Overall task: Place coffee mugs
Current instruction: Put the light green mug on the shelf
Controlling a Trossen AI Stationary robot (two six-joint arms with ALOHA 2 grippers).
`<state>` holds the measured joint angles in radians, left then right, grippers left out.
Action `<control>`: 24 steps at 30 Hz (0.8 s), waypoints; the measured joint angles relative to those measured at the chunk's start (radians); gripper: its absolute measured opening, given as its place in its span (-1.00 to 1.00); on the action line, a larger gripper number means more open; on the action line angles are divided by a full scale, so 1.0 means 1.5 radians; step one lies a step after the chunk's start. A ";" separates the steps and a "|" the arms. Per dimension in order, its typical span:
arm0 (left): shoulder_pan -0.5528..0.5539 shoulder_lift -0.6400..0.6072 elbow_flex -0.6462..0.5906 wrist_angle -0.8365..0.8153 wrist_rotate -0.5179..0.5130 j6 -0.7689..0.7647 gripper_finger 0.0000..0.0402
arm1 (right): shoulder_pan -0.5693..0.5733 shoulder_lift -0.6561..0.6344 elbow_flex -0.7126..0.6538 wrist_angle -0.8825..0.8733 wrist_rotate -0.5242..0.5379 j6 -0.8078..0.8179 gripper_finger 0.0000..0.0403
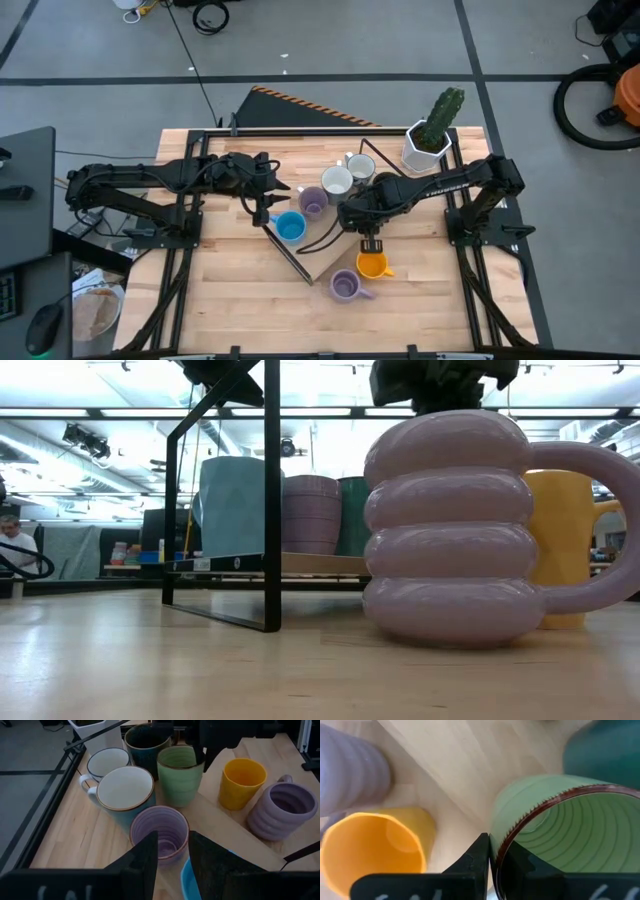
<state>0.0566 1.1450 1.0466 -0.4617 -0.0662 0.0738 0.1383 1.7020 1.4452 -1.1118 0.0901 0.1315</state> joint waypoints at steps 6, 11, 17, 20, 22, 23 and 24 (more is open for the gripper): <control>0.000 0.000 0.000 -0.006 0.000 -0.001 -0.42 | -0.001 0.000 0.000 0.000 0.029 -0.005 -0.74; 0.000 0.000 0.000 -0.017 0.000 -0.001 -0.42 | -0.003 0.000 0.000 0.000 0.026 0.002 -0.66; 0.000 0.000 0.000 -0.020 0.000 -0.001 -0.42 | -0.003 0.000 0.000 0.003 0.036 0.002 -0.59; 0.000 0.000 0.000 -0.022 0.000 -0.001 -0.42 | -0.003 -0.001 -0.013 0.023 0.037 0.002 -0.53; 0.000 0.000 0.000 -0.022 0.000 -0.001 -0.42 | -0.003 -0.001 -0.024 0.025 0.045 0.000 -0.48; 0.000 0.000 0.000 -0.022 0.000 -0.001 -0.42 | -0.003 -0.001 -0.029 0.023 0.052 0.000 -0.45; 0.000 0.000 0.000 -0.022 0.000 -0.001 -0.42 | -0.003 -0.001 -0.033 0.024 0.060 0.000 -0.43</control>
<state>0.0566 1.1449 1.0462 -0.4950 -0.0664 0.0727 0.1341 1.7008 1.3950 -1.0755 0.1797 0.1315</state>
